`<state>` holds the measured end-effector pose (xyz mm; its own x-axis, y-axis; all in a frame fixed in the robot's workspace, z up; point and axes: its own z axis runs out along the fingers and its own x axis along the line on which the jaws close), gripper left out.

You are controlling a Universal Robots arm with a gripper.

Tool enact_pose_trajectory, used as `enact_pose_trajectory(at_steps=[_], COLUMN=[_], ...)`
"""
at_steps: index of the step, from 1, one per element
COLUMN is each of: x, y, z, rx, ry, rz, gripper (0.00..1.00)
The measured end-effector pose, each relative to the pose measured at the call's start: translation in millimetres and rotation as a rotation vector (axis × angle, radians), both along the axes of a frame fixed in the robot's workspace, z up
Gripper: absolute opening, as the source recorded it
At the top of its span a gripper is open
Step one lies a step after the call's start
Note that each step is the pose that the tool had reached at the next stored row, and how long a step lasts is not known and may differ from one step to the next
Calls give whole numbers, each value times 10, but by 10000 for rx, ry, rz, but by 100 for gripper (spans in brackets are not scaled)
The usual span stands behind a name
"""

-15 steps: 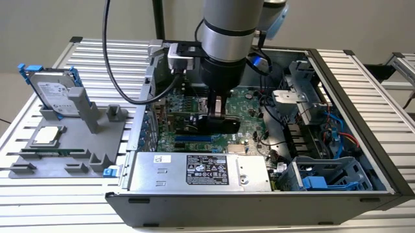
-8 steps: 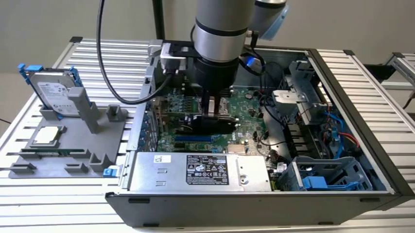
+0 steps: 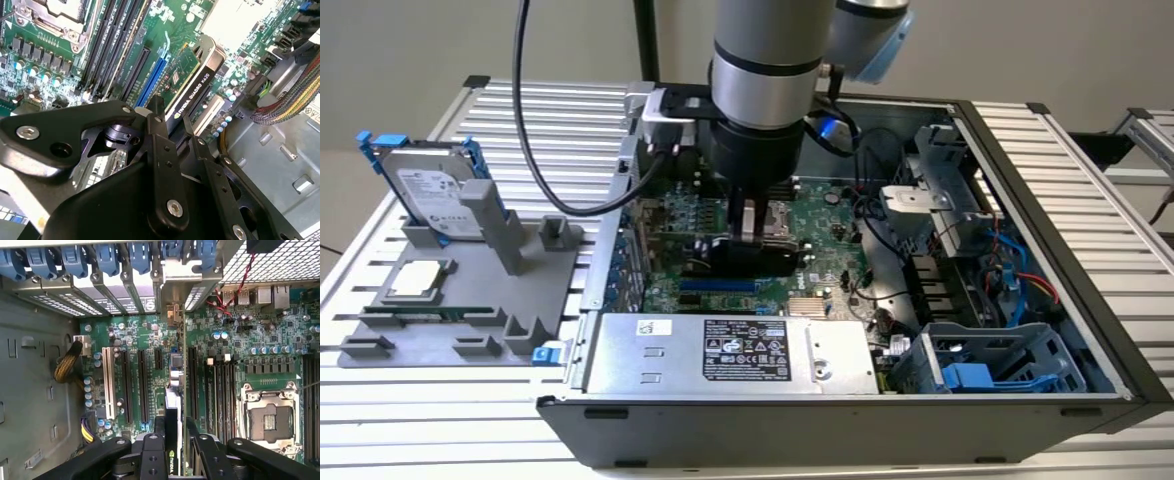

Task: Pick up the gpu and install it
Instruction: 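Insert the gpu into the slot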

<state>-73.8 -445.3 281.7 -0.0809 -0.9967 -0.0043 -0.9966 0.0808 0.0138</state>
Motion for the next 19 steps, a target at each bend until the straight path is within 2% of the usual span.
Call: enact_pose_trajectory(at_steps=[2, 6, 19], x=[-1, -1, -41], y=[-6, -7, -7], z=[-8, -27, -47], rx=[2, 1, 7], ry=[14, 216, 228], rz=[-2, -2, -2], gripper=[0, 0, 0])
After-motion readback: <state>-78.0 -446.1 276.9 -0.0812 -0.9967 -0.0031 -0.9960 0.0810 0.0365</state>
